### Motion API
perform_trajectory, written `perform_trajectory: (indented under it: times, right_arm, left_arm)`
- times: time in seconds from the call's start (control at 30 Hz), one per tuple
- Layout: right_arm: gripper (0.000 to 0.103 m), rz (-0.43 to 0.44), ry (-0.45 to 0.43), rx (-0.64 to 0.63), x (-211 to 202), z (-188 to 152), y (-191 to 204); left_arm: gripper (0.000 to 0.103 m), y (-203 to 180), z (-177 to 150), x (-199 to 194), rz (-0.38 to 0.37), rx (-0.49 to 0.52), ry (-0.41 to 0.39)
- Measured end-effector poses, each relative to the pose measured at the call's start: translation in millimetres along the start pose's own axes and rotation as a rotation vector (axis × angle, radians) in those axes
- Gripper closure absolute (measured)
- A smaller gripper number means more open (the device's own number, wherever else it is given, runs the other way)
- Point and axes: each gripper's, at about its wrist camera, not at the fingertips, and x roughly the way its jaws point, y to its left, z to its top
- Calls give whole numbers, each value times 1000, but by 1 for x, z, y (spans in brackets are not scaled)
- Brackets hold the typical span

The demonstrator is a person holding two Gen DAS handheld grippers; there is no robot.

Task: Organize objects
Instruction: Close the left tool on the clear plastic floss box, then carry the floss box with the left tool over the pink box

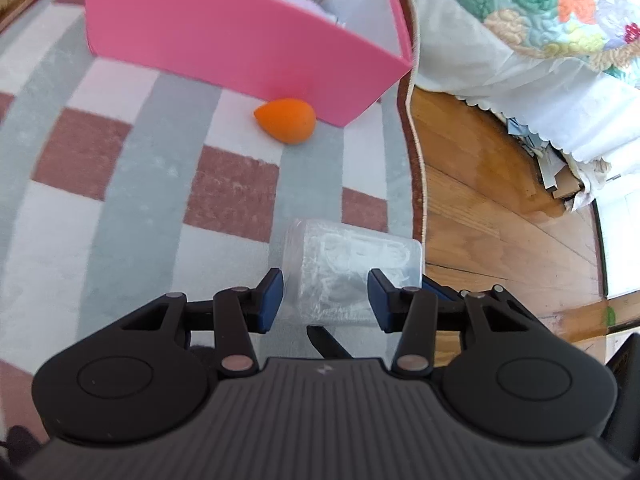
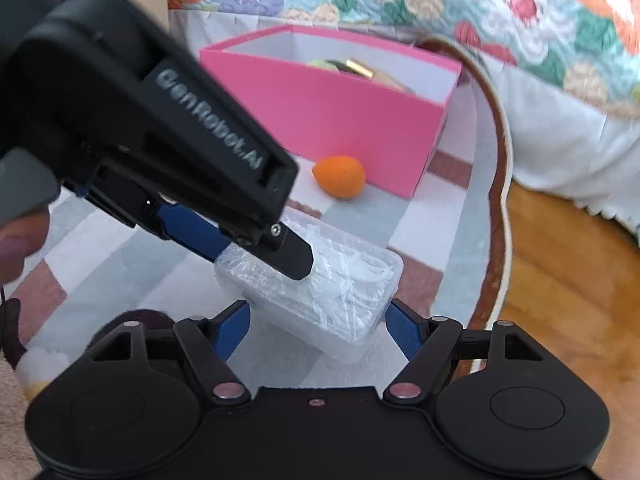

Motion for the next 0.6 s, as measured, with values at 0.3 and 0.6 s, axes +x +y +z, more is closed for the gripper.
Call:
perform_trajectory:
  times: [0.3, 0.6]
  right_arm:
    - [24, 6, -66, -54, -53, 28, 19]
    - [24, -2, -131, -132, -88, 58, 48]
  left_arm:
    - [58, -9, 0, -70, -20, 58, -62]
    - [58, -12, 5, -133, -7, 97, -128]
